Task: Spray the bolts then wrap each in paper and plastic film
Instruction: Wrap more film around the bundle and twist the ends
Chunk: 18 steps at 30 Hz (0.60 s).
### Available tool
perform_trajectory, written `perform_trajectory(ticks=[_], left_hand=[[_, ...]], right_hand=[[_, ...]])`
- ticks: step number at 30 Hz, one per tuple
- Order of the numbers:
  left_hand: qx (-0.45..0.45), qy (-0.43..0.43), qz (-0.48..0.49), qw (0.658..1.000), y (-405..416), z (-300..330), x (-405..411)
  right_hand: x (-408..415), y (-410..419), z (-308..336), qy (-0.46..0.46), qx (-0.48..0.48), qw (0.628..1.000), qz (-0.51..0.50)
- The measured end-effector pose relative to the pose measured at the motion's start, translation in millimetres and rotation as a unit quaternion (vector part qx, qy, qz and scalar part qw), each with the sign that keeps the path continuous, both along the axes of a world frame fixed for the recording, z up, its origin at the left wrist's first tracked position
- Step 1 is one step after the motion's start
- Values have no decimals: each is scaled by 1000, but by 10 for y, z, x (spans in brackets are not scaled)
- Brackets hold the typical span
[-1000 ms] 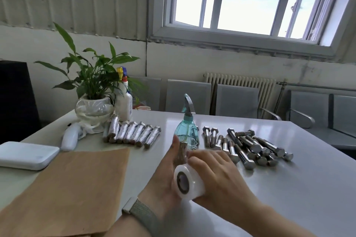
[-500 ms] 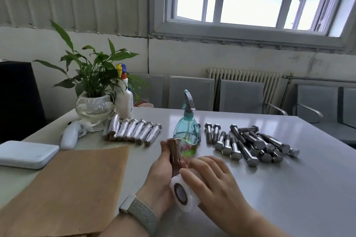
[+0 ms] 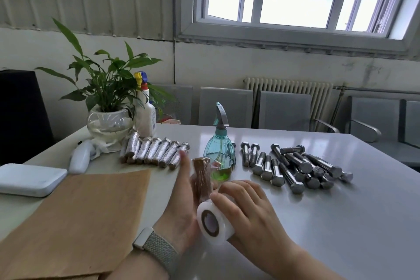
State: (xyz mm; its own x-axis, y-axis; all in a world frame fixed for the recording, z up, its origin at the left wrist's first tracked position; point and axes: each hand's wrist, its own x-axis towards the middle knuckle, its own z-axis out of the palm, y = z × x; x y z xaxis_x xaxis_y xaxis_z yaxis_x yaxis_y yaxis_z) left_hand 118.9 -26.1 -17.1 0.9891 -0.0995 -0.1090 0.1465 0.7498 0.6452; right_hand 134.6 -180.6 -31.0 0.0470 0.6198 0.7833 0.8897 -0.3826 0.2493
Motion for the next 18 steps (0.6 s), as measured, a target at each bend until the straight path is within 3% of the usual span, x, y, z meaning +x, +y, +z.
perform_trajectory(ticks=[3,8,13,18], left_hand=[[15,-35,-67,997,-47,73,-53],[-1,-26,-27,999,20,17,14],[-2,-61,-60,996,54,17,-27],[-12,-66,0,998,2,57,-54]], right_hand=[[14,3,-23,15,-4,1000,12],[25,30,-49,18,19,999,31],[22,31,-34,24,44,997,54],[9,31,-9,60,54,994,70]])
